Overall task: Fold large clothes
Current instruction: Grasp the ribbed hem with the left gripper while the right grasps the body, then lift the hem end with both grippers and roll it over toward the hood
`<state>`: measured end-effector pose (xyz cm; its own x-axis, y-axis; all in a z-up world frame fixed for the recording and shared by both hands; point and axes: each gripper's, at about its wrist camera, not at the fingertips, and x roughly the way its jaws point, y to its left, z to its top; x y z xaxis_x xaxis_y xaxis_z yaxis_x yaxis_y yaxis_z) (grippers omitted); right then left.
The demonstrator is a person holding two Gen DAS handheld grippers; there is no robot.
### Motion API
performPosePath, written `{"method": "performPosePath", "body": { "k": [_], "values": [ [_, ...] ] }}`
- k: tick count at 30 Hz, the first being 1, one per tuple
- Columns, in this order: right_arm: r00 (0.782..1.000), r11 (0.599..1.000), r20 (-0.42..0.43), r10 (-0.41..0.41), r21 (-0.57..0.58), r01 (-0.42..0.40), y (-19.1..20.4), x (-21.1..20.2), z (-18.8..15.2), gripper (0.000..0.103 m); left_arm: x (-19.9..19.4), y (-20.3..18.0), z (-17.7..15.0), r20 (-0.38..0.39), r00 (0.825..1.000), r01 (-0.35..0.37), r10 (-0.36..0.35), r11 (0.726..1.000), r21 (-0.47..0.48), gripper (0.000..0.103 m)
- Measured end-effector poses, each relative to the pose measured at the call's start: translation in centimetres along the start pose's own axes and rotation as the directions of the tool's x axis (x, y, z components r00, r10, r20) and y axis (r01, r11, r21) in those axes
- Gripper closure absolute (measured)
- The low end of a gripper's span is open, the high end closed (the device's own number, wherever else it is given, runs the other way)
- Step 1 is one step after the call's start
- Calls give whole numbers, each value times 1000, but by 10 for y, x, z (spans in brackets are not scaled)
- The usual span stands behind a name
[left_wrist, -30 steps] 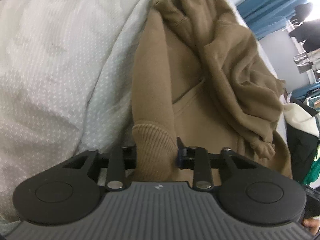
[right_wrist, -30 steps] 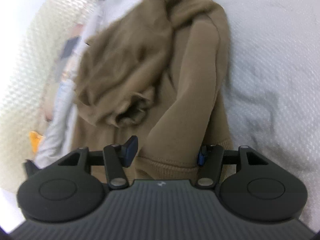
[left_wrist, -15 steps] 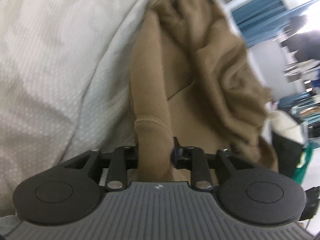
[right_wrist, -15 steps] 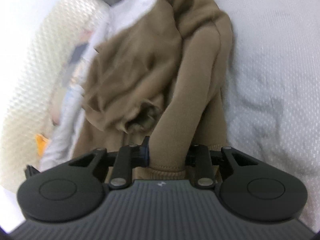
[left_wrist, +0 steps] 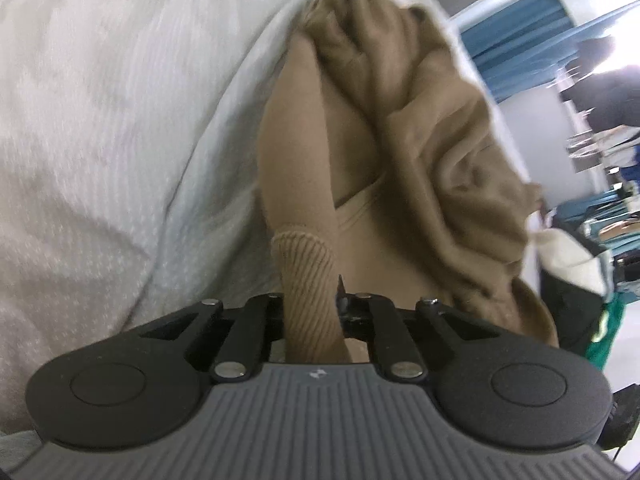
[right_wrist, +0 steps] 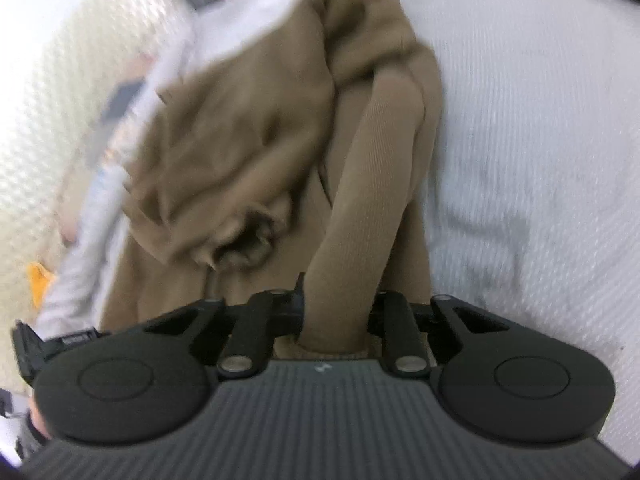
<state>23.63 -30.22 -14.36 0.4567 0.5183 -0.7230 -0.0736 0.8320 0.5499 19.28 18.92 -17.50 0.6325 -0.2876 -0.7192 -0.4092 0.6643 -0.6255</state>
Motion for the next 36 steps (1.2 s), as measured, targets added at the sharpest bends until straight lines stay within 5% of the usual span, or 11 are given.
{"method": "performPosePath", "body": {
  "k": [6,16,32,36],
  "values": [
    [988,996,123,90,0,-90,-4,-56,17,91,-43,-24,8,120,992,27,-34,998,61,94],
    [955,972,189,231,-87,-218,9,-99,21,91,-108,-34,2,225,969,80,-99,993,91,94],
    [911,942,240,335,-89,-323,-4,-205,-70,91,-240,-4,-121,238,932,237,-273,957,167,94],
    [909,941,245,336,-58,-332,-7,-212,-84,91,-248,-7,-130,238,935,225,-265,957,184,94]
  ]
}}
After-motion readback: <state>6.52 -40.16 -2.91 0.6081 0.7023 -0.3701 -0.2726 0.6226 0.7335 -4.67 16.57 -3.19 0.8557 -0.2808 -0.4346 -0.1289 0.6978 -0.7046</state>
